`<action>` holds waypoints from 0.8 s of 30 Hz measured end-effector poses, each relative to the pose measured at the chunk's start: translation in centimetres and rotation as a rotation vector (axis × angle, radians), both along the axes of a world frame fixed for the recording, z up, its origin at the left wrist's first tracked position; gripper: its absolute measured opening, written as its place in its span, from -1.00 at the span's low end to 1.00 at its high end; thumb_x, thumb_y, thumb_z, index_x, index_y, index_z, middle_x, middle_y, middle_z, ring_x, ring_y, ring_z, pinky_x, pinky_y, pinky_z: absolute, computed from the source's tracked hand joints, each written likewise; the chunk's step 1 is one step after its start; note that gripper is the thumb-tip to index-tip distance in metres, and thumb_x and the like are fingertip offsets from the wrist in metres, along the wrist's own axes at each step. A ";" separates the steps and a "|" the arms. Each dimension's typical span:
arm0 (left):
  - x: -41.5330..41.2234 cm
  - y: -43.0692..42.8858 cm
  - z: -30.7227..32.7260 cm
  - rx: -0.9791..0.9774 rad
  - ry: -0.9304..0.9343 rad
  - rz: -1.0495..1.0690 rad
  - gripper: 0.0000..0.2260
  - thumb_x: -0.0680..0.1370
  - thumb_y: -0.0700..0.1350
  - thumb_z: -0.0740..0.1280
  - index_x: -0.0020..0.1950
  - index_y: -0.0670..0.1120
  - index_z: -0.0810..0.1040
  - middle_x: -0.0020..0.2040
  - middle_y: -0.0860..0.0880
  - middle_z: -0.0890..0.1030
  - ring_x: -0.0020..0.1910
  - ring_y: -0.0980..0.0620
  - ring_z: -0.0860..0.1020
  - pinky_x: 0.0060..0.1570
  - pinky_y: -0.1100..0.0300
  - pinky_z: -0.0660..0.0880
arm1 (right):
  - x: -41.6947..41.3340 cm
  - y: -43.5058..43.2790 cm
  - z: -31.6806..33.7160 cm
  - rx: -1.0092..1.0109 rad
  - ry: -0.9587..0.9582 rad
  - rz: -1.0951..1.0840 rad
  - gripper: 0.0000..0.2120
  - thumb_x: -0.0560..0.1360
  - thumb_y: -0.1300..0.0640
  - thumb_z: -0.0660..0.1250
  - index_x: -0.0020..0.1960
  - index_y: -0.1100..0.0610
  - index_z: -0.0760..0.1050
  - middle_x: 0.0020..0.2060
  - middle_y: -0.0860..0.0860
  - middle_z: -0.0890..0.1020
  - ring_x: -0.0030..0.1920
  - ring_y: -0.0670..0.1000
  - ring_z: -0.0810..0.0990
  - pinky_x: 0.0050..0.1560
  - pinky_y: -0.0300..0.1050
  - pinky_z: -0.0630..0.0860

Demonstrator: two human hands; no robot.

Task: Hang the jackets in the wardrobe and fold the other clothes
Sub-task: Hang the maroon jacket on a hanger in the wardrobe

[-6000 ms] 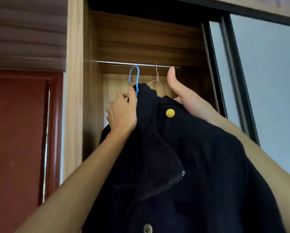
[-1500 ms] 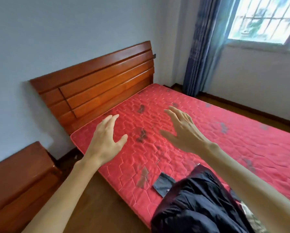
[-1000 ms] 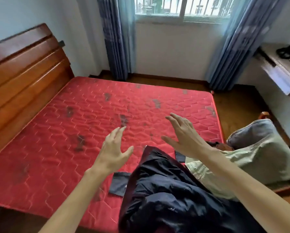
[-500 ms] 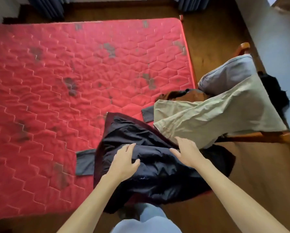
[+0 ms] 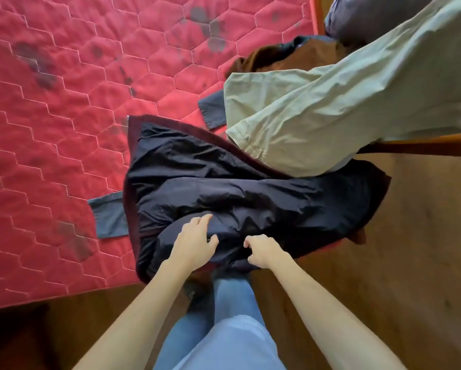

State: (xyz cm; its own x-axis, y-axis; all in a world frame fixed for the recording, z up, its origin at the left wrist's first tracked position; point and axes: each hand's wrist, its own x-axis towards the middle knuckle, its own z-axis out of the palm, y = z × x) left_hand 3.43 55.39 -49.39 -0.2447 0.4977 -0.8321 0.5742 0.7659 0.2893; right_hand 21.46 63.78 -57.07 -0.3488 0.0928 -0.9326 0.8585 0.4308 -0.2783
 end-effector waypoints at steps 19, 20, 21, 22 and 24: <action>-0.6 -8.0 2.8 0.038 -0.016 0.105 -0.63 0.64 -0.05 0.21 0.45 -0.06 0.43 0.25 -0.10 0.61 0.28 -0.08 0.53 0.26 0.07 0.43 | -3.6 -3.5 5.7 0.357 0.246 -0.205 -0.80 0.55 0.05 0.15 -0.14 0.16 0.44 -0.07 0.18 0.65 -0.02 0.24 0.59 -0.08 0.00 0.40; -0.9 -8.4 3.8 0.069 -0.018 0.143 -0.65 0.63 -0.06 0.23 0.41 -0.06 0.48 0.20 -0.08 0.65 0.25 -0.08 0.56 0.23 0.10 0.45 | -4.1 -3.4 7.8 0.342 0.270 -0.258 -0.80 0.55 0.06 0.15 -0.20 0.14 0.39 -0.15 0.14 0.62 -0.08 0.21 0.56 -0.12 -0.01 0.37; -1.2 -8.9 5.0 0.099 -0.020 0.180 -0.68 0.62 -0.08 0.24 0.37 -0.07 0.52 0.15 -0.06 0.67 0.21 -0.06 0.59 0.19 0.13 0.45 | -4.7 -3.2 9.9 0.323 0.301 -0.325 -0.78 0.54 0.07 0.15 -0.25 0.11 0.34 -0.23 0.09 0.58 -0.15 0.18 0.52 -0.17 -0.01 0.35; -1.4 -9.4 6.1 0.131 -0.020 0.209 -0.70 0.62 -0.08 0.25 0.33 -0.06 0.55 0.11 -0.05 0.69 0.18 -0.05 0.60 0.16 0.16 0.45 | -5.3 -3.2 12.1 0.304 0.332 -0.403 -0.75 0.54 0.08 0.15 -0.31 0.08 0.29 -0.32 0.05 0.51 -0.23 0.13 0.46 -0.23 -0.01 0.31; -1.8 -10.2 8.5 0.196 -0.030 0.262 -0.75 0.63 -0.03 0.26 0.26 -0.05 0.59 0.05 -0.04 0.70 0.12 -0.02 0.62 0.12 0.18 0.44 | -6.7 -3.1 16.6 0.298 0.431 -0.556 -0.72 0.48 0.07 0.16 -0.37 0.07 0.20 -0.44 -0.03 0.37 -0.35 0.05 0.33 -0.32 -0.03 0.21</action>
